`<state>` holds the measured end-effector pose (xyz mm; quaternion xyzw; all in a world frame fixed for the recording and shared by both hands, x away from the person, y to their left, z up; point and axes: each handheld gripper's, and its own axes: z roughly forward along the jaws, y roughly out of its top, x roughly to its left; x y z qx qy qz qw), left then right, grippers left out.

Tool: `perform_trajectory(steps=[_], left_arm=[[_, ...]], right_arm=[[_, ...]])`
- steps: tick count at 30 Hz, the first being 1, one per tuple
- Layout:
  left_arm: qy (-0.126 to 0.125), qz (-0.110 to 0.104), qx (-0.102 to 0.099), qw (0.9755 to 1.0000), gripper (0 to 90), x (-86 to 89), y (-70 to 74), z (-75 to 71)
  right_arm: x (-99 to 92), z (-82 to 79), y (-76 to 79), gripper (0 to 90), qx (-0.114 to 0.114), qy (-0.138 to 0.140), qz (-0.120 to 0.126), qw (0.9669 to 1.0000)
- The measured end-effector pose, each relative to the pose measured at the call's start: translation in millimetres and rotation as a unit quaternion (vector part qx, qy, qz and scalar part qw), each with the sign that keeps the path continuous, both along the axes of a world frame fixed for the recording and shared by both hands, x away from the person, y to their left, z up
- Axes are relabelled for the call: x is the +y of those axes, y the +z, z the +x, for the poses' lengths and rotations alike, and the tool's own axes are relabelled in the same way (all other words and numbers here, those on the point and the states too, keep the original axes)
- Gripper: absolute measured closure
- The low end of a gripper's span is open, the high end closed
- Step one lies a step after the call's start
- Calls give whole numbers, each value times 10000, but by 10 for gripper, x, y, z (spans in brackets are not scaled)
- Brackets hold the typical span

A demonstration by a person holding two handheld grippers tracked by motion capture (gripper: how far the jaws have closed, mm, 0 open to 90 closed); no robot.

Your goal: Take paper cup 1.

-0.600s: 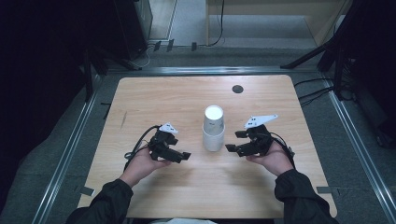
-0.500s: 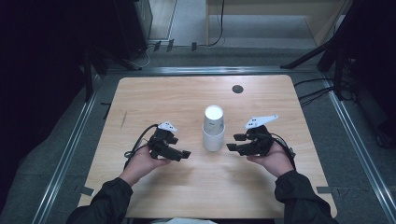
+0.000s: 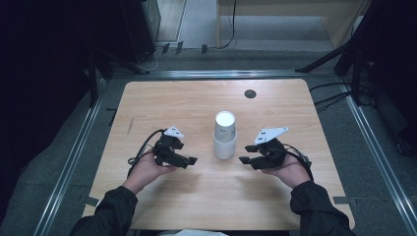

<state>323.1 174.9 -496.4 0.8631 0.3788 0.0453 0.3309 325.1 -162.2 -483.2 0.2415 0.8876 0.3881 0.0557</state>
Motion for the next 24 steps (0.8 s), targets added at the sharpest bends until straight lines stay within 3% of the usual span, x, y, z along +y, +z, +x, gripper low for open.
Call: perform_trajectory(steps=[2,8,9,11,18,24], left_arm=[[-2,-12,-3,10000,158,-1,3,-4],[-58,-13,-34,10000,158,2,17,-15],[-81,-23,-34,10000,158,4,19,-17],[-115,-5,-57,9999,158,6,25,-22],[-162,-53,-76,9998,158,22,50,-35],[-178,-52,-81,9998,158,31,63,-42]], right_arm=[[6,1,0,533,99,-3,39,9999],[15,-5,17,521,53,55,-27,10000],[18,-2,30,503,125,23,-166,9998],[21,-5,40,478,103,68,-218,9997],[36,0,132,377,150,131,-198,9996],[68,30,260,357,250,124,-248,9993]])
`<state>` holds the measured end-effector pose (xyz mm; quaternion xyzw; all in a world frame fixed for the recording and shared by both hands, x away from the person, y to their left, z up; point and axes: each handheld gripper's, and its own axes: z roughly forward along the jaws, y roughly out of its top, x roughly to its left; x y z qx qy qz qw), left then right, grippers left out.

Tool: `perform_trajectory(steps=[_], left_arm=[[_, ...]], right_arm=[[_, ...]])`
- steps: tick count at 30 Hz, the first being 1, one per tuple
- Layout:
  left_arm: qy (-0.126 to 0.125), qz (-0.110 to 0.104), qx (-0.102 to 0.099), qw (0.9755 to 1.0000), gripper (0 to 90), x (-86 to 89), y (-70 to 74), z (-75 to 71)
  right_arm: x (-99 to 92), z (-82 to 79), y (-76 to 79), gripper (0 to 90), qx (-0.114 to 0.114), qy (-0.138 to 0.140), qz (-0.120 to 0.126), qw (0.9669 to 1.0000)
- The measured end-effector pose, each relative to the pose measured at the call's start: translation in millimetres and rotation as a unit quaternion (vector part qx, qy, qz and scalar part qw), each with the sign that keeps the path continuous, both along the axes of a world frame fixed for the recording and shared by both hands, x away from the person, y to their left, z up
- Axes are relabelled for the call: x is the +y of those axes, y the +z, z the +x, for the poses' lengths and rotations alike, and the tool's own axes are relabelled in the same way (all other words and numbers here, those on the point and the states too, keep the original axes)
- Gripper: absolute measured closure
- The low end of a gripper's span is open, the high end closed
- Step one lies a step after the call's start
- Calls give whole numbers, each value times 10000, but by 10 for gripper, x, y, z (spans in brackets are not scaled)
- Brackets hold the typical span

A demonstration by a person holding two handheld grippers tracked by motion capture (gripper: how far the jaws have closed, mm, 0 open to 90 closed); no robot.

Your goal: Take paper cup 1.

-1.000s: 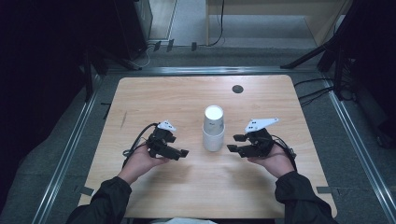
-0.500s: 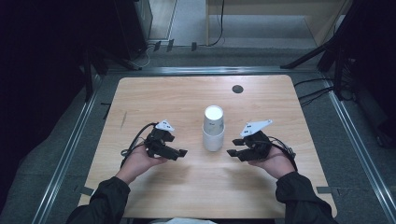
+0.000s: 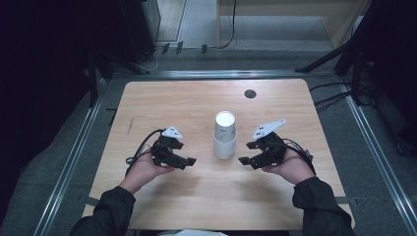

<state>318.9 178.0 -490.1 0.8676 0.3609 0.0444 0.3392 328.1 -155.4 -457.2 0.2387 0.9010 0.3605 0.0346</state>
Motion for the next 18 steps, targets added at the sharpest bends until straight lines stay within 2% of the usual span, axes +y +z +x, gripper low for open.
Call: perform_trajectory(steps=[5,7,9,13,18], left_arm=[[-87,29,-22,10000,158,-14,14,-26],[-96,-2,-23,10000,158,-26,16,-36],[-118,-2,-43,9999,158,-32,24,-46],[-156,-10,-61,9999,158,-28,31,-49],[-162,-108,-102,9998,158,-18,44,-49]], right_arm=[[37,25,103,373,78,73,-3,9999],[40,42,145,372,196,38,-104,9997],[46,54,181,363,221,39,-150,9996],[42,70,268,359,209,134,-18,9997],[46,103,349,324,241,27,18,9997]])
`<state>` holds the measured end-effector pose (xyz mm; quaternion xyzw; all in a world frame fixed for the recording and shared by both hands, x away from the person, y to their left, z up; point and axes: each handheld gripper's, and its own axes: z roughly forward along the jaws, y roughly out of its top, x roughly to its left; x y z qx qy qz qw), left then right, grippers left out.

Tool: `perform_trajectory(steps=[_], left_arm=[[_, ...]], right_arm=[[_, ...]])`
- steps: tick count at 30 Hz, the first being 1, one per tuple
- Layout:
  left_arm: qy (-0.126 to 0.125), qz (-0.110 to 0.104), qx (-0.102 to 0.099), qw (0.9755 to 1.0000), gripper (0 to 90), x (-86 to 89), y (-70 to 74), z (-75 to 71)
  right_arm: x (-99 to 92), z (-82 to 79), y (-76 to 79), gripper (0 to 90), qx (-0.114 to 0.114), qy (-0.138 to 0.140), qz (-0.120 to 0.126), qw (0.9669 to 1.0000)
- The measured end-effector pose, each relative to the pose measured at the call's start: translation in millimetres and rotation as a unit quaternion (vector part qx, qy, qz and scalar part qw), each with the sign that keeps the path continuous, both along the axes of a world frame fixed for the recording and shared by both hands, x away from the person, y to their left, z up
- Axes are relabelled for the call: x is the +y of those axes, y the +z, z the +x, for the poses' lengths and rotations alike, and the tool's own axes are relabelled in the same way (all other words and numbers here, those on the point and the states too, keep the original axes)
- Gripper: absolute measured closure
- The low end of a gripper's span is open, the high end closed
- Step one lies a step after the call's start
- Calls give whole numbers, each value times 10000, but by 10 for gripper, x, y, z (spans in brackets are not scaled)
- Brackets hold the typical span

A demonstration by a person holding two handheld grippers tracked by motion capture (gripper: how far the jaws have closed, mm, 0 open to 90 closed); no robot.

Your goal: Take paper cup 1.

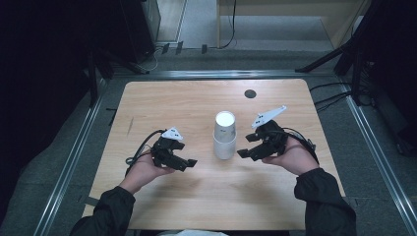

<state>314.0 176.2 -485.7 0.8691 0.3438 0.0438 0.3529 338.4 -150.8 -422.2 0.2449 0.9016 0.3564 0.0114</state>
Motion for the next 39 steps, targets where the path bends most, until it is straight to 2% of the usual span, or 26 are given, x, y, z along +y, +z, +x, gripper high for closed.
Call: perform_trajectory(steps=[7,9,17,21,29,32,39], left_arm=[[15,-50,26,10000,158,1,17,-19],[-22,-104,24,9999,158,-7,38,-61],[-15,-198,-64,9998,157,5,101,-215],[13,-186,-78,9998,157,43,105,-283],[127,-196,-26,9997,157,123,88,-387],[187,-225,-25,9996,157,161,87,-434],[212,-212,1,9995,157,189,77,-468]], right_arm=[[36,67,143,329,-155,72,-71,9998],[72,93,180,323,-286,132,-124,9994],[177,218,232,314,-343,230,-89,9991],[261,307,283,286,-450,281,-35,9986],[382,416,299,283,-413,476,-44,9980],[430,451,290,269,-361,519,-122,9979],[521,499,309,256,-425,577,-196,9972]])
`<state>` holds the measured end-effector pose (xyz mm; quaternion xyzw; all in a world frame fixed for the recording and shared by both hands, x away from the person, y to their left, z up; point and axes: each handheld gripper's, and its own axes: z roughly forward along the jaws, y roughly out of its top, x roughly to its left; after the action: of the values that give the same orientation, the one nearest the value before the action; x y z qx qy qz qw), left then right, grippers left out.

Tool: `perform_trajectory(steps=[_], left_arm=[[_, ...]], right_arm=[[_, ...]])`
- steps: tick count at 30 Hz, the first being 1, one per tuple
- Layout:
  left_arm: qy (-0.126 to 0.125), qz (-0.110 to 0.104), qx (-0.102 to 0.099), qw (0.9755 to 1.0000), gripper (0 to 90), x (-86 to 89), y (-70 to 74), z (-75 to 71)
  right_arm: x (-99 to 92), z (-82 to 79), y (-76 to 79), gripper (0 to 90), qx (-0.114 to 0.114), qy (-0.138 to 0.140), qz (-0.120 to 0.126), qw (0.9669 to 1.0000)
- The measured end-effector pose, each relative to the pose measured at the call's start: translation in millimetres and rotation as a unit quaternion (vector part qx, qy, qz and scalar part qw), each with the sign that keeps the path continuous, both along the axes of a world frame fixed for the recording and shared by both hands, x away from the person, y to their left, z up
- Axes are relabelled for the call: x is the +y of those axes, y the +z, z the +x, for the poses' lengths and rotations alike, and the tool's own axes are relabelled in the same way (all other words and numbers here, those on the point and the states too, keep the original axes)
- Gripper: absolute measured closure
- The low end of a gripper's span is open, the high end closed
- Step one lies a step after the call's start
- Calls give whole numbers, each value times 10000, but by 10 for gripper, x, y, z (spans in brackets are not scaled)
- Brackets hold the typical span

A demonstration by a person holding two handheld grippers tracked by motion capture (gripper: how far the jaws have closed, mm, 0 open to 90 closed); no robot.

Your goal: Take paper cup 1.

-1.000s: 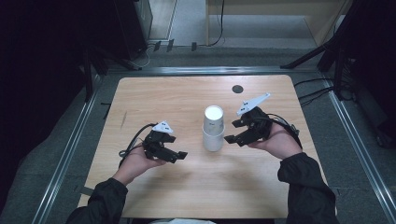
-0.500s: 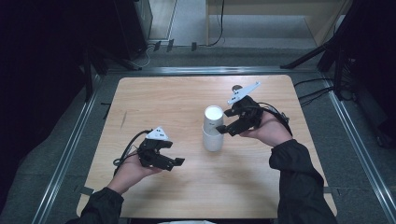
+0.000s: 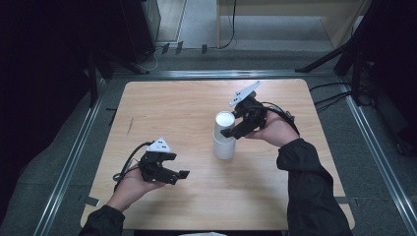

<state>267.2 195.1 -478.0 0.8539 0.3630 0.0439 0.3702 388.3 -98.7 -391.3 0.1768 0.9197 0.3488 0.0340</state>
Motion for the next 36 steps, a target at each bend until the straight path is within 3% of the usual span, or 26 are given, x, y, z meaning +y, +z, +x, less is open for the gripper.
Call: perform_trajectory(steps=[8,19,36], left_arm=[[-74,36,18,10000,158,-25,-14,1],[-59,34,-7,10000,157,-7,-10,0],[-154,-51,-20,9999,158,-18,5,2]], right_arm=[[41,2,42,320,-71,-5,-17,10000],[70,-19,66,329,-76,-40,-103,9999],[-5,-94,303,335,-112,-235,227,9994]])
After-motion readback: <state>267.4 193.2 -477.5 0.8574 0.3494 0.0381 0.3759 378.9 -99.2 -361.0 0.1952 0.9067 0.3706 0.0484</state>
